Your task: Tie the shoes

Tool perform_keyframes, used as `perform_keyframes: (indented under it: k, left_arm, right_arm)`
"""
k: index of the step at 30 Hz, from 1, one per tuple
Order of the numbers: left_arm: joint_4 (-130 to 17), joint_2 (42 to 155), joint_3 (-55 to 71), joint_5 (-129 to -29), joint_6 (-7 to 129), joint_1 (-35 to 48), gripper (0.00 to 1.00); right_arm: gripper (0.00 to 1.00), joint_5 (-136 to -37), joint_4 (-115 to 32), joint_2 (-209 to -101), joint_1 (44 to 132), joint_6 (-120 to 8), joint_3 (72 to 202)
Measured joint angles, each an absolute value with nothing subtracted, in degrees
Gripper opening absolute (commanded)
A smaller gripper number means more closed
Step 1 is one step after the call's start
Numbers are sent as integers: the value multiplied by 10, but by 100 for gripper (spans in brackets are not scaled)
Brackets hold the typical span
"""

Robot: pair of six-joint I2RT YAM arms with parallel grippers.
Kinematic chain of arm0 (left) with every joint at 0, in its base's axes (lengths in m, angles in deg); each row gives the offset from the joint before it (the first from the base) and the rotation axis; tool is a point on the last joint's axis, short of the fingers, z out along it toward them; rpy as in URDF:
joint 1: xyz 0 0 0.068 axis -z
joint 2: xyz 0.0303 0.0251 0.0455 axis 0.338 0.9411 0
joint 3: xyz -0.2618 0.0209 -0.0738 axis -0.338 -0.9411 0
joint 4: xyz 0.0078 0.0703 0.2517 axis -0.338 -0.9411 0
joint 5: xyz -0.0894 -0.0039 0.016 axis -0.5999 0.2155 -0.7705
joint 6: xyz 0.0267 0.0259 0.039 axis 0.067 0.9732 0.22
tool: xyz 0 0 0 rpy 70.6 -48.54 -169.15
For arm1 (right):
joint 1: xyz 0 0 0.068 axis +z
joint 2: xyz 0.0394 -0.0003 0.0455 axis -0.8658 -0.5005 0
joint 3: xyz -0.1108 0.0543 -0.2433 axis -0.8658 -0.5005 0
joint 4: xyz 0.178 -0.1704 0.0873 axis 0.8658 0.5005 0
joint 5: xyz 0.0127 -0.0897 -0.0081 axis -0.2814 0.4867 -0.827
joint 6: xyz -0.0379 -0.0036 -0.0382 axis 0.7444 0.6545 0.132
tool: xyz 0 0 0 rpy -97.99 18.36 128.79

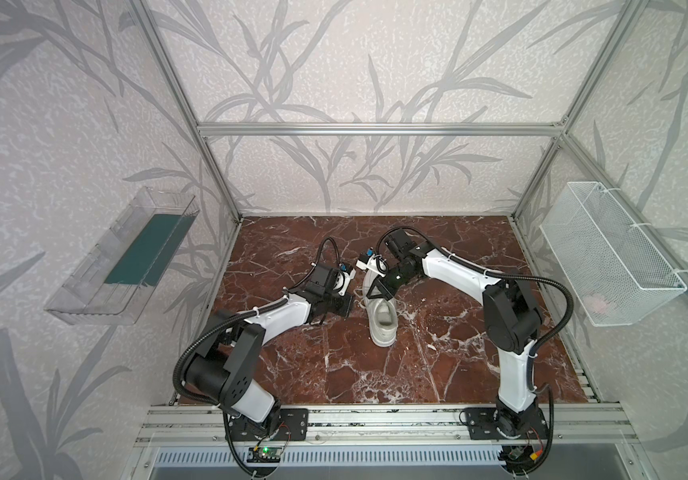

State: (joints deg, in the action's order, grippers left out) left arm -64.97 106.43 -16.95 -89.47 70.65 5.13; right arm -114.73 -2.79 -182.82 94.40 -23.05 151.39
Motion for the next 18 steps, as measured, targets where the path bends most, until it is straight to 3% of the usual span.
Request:
perform_keyframes:
  k: [14,18]
  left_arm:
    - [-686,1187,-8,-980,762,9,0]
    - [-699,1196,23,-995,778,8,0]
  right_arm:
    - [1,-1151,-35,-1823,944,-217,1504]
    - [31,-1149,-25,-1823,944,-224,1510]
